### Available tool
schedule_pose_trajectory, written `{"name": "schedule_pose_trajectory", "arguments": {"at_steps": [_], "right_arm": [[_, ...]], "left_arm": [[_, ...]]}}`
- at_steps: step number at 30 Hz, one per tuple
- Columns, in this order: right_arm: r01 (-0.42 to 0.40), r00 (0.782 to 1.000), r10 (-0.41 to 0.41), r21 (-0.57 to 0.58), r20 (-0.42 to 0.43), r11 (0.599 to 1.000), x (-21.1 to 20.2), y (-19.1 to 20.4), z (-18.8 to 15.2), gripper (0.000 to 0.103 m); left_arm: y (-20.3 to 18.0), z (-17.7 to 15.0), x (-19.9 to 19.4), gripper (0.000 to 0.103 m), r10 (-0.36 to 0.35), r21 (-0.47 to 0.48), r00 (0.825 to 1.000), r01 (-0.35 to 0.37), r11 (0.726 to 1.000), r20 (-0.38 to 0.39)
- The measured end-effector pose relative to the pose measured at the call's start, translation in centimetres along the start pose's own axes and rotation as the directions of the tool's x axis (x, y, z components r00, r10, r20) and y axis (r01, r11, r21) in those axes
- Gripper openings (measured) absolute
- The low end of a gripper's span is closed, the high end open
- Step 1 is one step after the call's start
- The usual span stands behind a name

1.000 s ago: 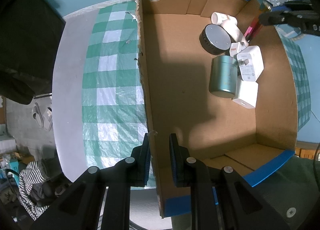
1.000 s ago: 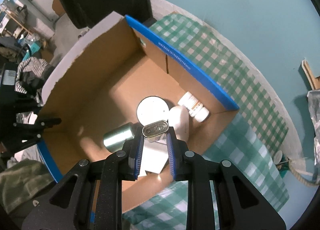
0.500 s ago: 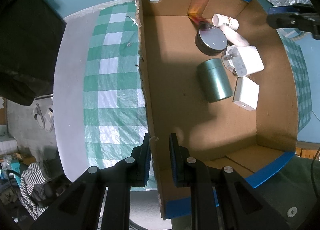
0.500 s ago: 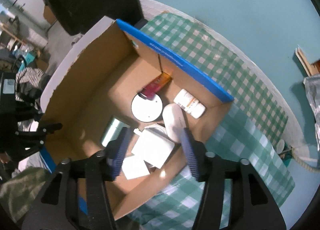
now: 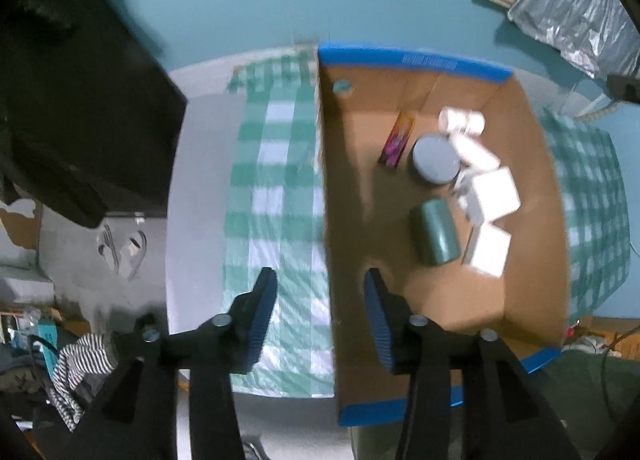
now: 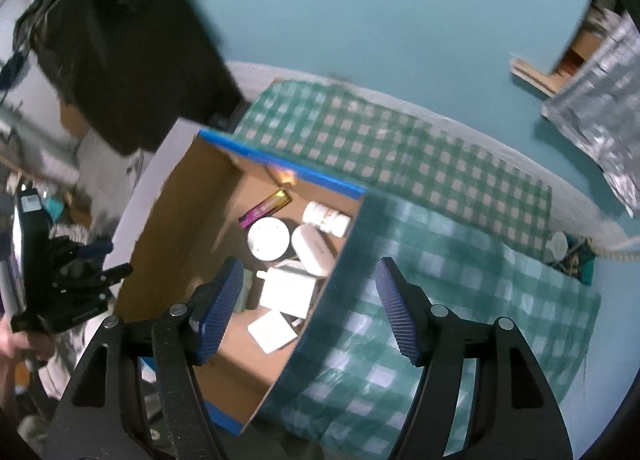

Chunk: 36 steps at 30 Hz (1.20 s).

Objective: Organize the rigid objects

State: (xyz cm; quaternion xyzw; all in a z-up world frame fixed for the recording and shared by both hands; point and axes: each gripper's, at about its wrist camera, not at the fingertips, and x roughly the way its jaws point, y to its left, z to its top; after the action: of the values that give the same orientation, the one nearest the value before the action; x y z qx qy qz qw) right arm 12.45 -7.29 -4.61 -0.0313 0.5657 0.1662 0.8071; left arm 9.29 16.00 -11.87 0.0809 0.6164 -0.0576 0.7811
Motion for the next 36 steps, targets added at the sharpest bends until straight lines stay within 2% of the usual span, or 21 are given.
{"name": "schedule_pose_trajectory", "arguments": {"at_steps": [5, 7, 13, 17, 27, 36], "right_arm": [[0.076, 0.996, -0.077, 0.041, 0.041, 0.996, -2.2, -1.0, -1.1, 0.068], [0.103, 0.992, -0.108, 0.062, 0.071, 0.993, -3.2, -1.4, -1.6, 0.068], [0.138, 0.967, -0.168, 0.160, 0.194, 0.977, -6.6, -2.7, -3.2, 0.068], [0.176, 0.945, -0.223, 0.204, 0.239, 0.963, -8.5, -3.6, -4.4, 0.068], [0.209, 0.925, -0.275, 0.251, 0.263, 0.945, -10.8, -4.9, -7.2, 0.068], [0.230, 0.919, -0.294, 0.250, 0.263, 0.941, -11.5, -5.4, -8.0, 0.068]], "left_arm": [[-1.6, 1.8, -3.5, 0.076, 0.020, 0.021, 0.996, -0.022, 1.000, 0.088], [-2.6, 2.5, -4.9, 0.082, 0.028, 0.034, 0.991, -0.033, 0.999, 0.128], [-5.4, 3.8, -8.2, 0.088, 0.044, 0.076, 0.978, -0.061, 0.995, 0.206], [-6.9, 4.3, -10.2, 0.093, 0.049, 0.098, 0.967, -0.076, 0.992, 0.250], [-8.6, 4.6, -13.1, 0.101, 0.030, 0.065, 0.950, -0.053, 0.997, 0.312], [-9.1, 4.5, -13.6, 0.101, 0.016, 0.053, 0.949, -0.035, 0.998, 0.315]]}}
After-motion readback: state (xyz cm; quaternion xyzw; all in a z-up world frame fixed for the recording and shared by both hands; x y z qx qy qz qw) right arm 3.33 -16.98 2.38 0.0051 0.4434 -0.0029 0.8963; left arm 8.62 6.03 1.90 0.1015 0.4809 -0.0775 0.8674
